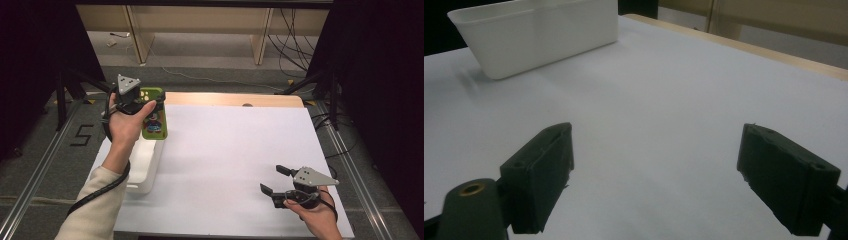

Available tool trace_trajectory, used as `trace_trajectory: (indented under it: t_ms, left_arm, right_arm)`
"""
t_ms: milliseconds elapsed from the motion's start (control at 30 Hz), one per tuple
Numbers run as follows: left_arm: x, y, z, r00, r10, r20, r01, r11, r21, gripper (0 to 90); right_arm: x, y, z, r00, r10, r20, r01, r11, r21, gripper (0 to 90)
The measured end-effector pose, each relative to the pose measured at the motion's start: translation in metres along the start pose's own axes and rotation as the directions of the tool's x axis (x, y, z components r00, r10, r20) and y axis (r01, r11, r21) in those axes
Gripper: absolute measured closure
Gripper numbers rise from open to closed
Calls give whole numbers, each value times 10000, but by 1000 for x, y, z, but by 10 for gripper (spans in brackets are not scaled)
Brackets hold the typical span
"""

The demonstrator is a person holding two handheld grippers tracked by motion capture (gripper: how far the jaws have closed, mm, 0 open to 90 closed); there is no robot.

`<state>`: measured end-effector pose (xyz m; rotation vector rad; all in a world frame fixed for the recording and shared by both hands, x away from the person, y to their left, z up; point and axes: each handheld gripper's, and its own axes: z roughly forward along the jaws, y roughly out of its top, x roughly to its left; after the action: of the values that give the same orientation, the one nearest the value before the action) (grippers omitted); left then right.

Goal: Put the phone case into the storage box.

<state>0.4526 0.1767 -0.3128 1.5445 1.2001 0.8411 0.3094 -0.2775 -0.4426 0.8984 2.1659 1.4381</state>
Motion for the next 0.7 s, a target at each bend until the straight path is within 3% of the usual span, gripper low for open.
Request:
trace_trajectory:
  t_ms: [700]
  left_arm:
    - [9,1,-2,9995,115,-286,-118,9999,-96,161]
  right_arm:
    - [0,0,0,10000,26,-20,-26,10000,5,159]
